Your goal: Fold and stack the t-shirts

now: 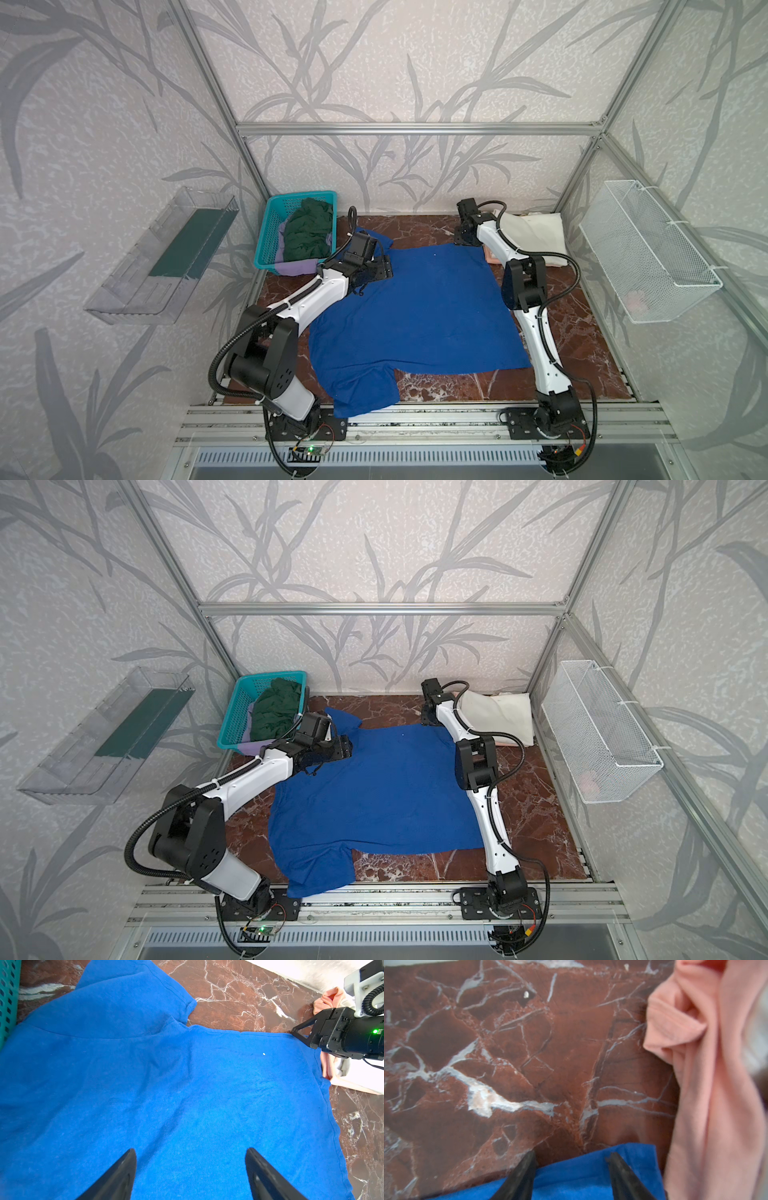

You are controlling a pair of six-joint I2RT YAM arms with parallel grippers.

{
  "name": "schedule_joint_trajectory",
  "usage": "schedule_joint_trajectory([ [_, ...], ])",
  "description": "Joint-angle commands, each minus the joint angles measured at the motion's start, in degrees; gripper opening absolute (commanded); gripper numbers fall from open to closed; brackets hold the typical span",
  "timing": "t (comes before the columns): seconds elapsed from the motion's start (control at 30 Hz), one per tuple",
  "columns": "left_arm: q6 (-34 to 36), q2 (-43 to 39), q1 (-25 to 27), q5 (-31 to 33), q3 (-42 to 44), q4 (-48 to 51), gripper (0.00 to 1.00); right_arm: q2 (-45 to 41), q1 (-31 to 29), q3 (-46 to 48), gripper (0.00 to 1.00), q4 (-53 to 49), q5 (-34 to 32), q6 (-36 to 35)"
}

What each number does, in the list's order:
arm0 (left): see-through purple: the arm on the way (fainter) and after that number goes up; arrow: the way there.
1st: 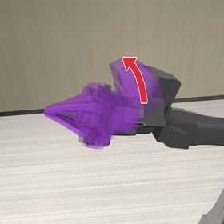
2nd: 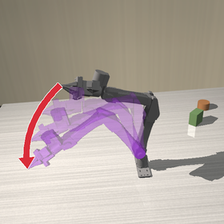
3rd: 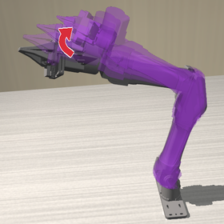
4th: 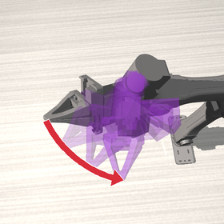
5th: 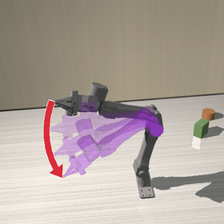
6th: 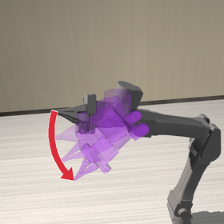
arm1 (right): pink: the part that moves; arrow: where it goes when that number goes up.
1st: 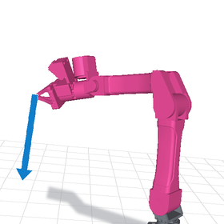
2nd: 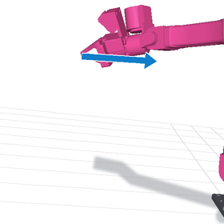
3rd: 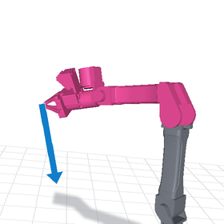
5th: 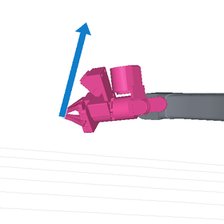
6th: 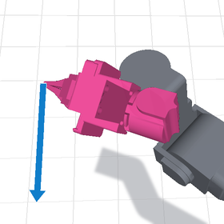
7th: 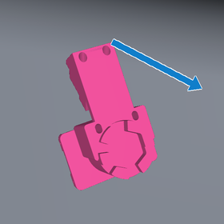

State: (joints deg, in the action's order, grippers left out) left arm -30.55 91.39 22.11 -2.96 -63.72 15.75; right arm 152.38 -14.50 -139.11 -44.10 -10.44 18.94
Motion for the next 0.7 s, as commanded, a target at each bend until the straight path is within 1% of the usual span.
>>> schedule_joint_trajectory([
  [0.0, 0.5, -1.1, -0.2, -0.1, -0.5, -0.5, 0.83, -1.5, 0.4, 2.2, 0.61, -7.2, 2.0, 3.6],
  [0.07, 0.5, -1.6, -0.3, -0.5, 0.1, -0.9, 0.83, -2.1, 0.4, 3.8, 0.61, -5.7, 3.3, 3.6],
  [0.13, 0.7, -1.7, -0.2, -0.5, 0.5, -1.2, 0.83, -2.1, 0.4, 3.8, 0.61, -6.3, 2.8, 4.8],
  [0.23, 0.8, -2.4, -0.2, 0.1, 0.7, -1.0, 0.83, -2.4, 0.4, 4.3, 0.61, -8.7, 1.3, 9.1],
  [0.33, 0.7, -3.3, -0.2, 0.0, 1.5, -2.1, 0.83, -4.7, 0.4, 9.6, 0.62, -4.2, 4.1, 9.9],
  [0.43, 0.9, -3.3, -0.2, -0.3, 1.4, -2.2, 0.83, -6.0, 0.3, 12.8, 0.62, -2.2, 3.6, 10.9],
  [0.5, 0.9, -3.2, -0.2, -0.6, 1.4, -2.0, 0.83, -6.2, 0.3, 14.0, 0.59, -2.1, 3.4, 11.4],
  [0.53, 0.9, -3.1, -0.2, -0.7, 1.5, -2.0, 0.83, -6.1, 0.3, 14.3, 0.57, -2.2, 3.5, 11.6],
  [0.57, 0.8, -3.1, -0.2, -1.0, 1.6, -2.1, 0.83, -6.1, 0.3, 14.8, 0.48, -2.3, 3.6, 11.9],
  [0.6, 0.7, -3.1, -0.2, -1.1, 1.7, -2.2, 0.83, -6.1, 0.3, 15.3, 0.35, -2.1, 3.9, 12.0],
  [0.67, 0.6, -3.2, -0.2, -1.1, 1.8, -2.3, 0.83, -6.0, 0.3, 15.9, 0.22, -1.8, 4.3, 12.3],
])
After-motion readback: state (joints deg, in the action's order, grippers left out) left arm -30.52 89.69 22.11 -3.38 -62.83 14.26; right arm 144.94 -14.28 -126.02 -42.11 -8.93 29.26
